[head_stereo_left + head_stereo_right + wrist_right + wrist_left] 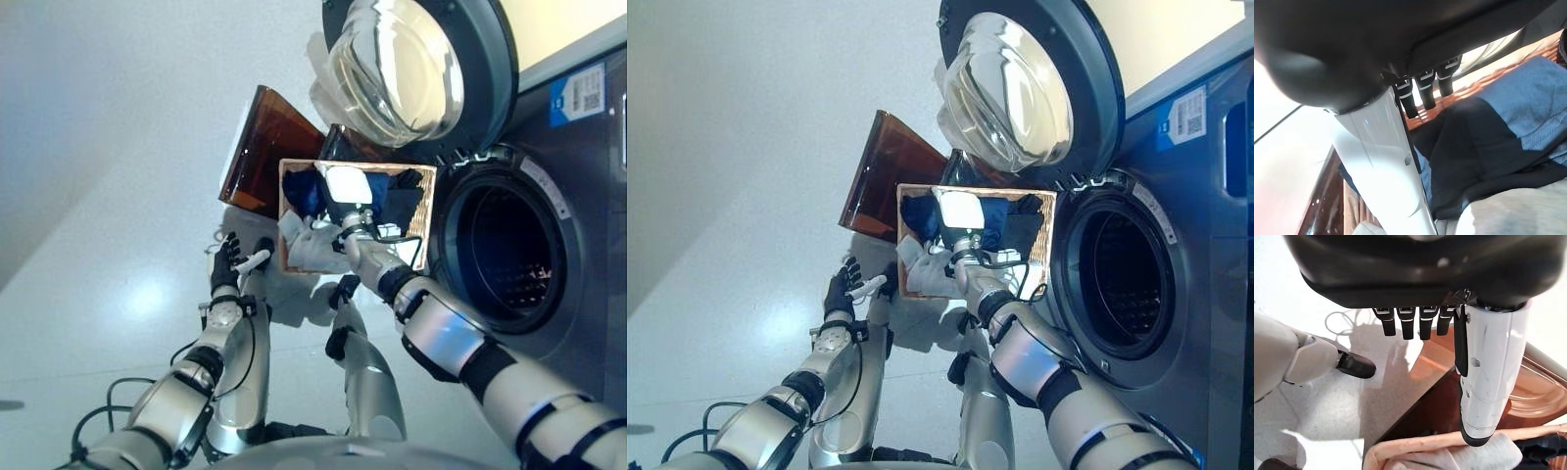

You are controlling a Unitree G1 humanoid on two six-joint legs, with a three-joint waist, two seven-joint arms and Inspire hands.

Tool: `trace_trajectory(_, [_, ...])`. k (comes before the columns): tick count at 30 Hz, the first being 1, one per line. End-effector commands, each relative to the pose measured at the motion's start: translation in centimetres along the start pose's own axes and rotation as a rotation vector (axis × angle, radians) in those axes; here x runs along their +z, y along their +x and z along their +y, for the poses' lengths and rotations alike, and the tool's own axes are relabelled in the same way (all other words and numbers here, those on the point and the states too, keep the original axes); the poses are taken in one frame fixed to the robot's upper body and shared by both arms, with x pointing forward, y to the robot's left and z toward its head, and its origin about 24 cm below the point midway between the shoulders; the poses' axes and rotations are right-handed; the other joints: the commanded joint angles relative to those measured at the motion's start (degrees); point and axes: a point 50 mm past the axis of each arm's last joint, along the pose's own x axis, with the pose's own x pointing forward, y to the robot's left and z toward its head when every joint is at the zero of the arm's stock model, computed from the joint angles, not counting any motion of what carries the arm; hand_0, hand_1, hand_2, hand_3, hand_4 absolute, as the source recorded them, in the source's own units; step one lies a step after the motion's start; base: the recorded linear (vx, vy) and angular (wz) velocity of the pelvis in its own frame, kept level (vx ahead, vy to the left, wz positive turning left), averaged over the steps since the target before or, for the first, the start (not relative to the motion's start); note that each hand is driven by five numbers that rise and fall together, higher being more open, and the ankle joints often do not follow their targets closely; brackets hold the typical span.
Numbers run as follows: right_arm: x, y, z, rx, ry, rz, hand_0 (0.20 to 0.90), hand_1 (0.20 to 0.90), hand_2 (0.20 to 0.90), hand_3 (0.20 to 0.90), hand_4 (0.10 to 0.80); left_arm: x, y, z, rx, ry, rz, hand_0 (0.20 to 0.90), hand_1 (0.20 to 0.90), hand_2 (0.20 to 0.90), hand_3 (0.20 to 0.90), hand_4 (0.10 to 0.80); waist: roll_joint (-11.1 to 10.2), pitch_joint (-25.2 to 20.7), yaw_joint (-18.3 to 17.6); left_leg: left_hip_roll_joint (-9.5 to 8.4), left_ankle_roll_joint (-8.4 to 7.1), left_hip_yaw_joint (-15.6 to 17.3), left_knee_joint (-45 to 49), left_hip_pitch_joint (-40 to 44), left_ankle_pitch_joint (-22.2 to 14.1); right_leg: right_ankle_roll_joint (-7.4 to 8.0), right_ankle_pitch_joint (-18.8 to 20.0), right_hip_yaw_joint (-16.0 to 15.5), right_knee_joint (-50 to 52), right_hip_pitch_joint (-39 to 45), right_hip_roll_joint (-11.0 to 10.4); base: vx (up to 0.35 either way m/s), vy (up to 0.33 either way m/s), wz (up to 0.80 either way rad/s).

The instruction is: Pick up the clothes and place them into the washing machine

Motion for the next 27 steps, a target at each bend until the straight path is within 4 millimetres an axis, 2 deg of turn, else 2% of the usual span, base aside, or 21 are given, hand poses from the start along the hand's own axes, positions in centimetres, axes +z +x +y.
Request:
trace_trajectory(1, [0.6,2.5,-4.8,-0.205,0.009,-0.037,0.9,0.9,0.9,0.9,0.8,0.3,-0.3,-1.4,-0.01,-0.011,-0.03,0.9,0.9,0.9,0.9,0.8,2.0,-0.2,0.5,-1.87,-1.03,1.3,-11.6,4.5,5.0,2.65,-4.9,0.2,4.3,4.2,1.7,0.0,0.0,0.0])
trace_trajectory(8, [0.3,3.1,-6.7,-0.277,0.016,-0.038,0.9,0.9,0.9,0.9,0.8,0.1,-0.2,-0.8,0.006,0.001,-0.024,0.9,0.9,0.9,0.9,0.8,1.7,-1.4,0.1,-1.85,-0.89,1.6,-11.6,5.0,4.6,2.76,-4.9,0.5,4.5,4.3,1.7,0.0,0.0,0.0])
trace_trajectory(11, [0.2,3.1,-6.6,-0.274,0.005,-0.04,0.9,0.9,0.9,0.9,0.8,-0.1,-0.2,-0.8,0.008,0.002,-0.019,0.9,0.9,0.9,0.9,0.8,1.6,-1.7,0.1,-1.87,-0.86,1.6,-11.6,5.4,4.5,2.78,-4.9,0.6,4.5,4.6,1.7,0.0,0.0,0.0])
trace_trajectory(19, [-0.2,2.6,-5.1,-0.186,-0.053,-0.051,0.9,0.9,0.9,0.9,0.8,-0.3,-0.1,-0.2,0.021,0.014,-0.007,0.9,0.9,0.9,0.9,0.8,0.8,-2.3,0.0,-1.83,-0.79,1.6,-11.6,6.0,4.2,2.82,-5.0,0.8,4.5,5.1,1.7,0.001,-0.003,-0.01])
trace_trajectory(27, [-0.7,1.4,-2.6,-0.087,-0.085,-0.036,0.9,0.9,0.9,0.9,0.8,-0.7,-0.2,-0.2,0.022,0.023,0.009,0.9,0.9,0.9,0.9,0.8,0.8,-2.4,-0.2,-1.83,-0.73,1.6,-11.6,6.3,4.1,2.73,-5.1,0.9,4.6,5.4,1.9,0.0,0.0,0.0])
